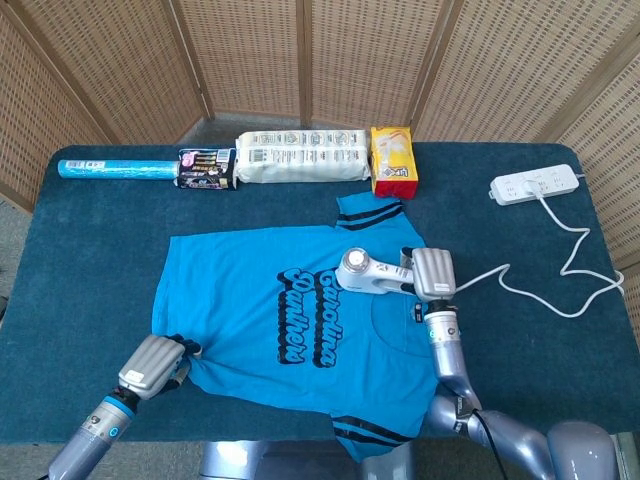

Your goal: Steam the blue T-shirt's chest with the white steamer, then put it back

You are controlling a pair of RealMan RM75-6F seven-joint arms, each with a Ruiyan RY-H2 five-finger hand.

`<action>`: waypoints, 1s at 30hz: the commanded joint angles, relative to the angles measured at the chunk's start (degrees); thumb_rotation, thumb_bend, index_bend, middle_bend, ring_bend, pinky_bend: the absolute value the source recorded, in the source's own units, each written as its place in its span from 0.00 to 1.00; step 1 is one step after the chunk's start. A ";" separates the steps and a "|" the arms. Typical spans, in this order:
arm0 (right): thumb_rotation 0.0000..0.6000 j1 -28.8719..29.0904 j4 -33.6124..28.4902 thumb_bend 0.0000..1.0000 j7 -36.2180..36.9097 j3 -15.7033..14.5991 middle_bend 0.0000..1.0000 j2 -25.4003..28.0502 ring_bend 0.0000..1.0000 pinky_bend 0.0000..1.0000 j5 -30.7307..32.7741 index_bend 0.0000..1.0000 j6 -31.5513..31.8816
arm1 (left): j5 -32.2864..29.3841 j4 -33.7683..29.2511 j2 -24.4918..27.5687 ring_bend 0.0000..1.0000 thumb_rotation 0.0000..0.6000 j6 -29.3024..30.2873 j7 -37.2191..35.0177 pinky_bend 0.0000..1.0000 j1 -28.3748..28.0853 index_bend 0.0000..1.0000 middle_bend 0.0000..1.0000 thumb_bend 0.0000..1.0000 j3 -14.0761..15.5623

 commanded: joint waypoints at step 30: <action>1.00 -2.56 -3.97 0.31 0.54 -1.10 0.80 2.91 0.88 0.84 -0.30 0.75 1.39 | 0.07 -0.87 0.13 0.46 1.00 0.26 0.99 0.55 0.08 0.52 0.53 0.55 -0.19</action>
